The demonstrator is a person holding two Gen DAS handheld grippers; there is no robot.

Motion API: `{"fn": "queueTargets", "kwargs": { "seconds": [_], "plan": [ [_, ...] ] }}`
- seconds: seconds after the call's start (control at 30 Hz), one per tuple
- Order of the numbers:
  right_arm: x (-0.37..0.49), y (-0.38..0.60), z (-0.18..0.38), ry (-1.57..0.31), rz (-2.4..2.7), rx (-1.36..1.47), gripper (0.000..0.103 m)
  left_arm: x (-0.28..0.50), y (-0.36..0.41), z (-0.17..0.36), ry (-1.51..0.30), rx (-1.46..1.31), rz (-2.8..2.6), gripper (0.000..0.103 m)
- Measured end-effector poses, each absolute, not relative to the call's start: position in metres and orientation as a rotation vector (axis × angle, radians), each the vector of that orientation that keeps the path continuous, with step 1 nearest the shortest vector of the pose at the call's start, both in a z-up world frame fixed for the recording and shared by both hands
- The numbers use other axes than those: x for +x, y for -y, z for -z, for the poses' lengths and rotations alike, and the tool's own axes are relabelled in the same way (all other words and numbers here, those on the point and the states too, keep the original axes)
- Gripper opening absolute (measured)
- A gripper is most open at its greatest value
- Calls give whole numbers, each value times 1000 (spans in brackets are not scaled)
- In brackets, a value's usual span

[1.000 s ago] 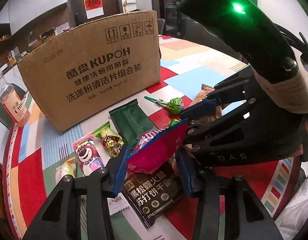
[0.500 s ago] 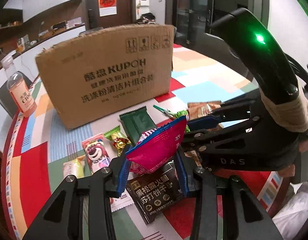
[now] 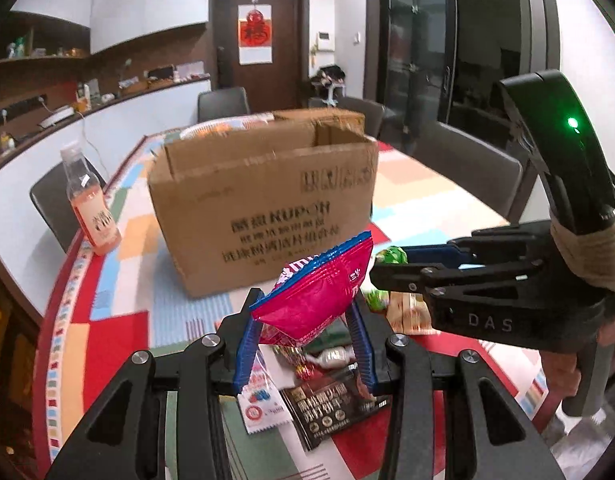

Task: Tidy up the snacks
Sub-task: 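Carry the pink bag and green lollipop over the box and release both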

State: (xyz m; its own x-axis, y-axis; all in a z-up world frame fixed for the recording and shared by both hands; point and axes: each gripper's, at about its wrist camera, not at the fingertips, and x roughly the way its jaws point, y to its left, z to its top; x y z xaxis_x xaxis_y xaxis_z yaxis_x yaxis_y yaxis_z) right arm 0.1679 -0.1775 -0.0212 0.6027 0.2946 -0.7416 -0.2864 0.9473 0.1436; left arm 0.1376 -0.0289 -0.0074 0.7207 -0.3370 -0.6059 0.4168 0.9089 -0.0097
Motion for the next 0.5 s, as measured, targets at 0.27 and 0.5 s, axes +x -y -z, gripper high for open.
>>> {"fn": "queueTargets", "kwargs": {
  "seconds": [0.27,0.5],
  "plan": [
    [176,182,-20,-745,-327,49,26,155,28,-33,-535,121,369,41],
    [202,183,-60,-636,-303,55,26,185,25,-69,-445,120,329,41]
  ]
}}
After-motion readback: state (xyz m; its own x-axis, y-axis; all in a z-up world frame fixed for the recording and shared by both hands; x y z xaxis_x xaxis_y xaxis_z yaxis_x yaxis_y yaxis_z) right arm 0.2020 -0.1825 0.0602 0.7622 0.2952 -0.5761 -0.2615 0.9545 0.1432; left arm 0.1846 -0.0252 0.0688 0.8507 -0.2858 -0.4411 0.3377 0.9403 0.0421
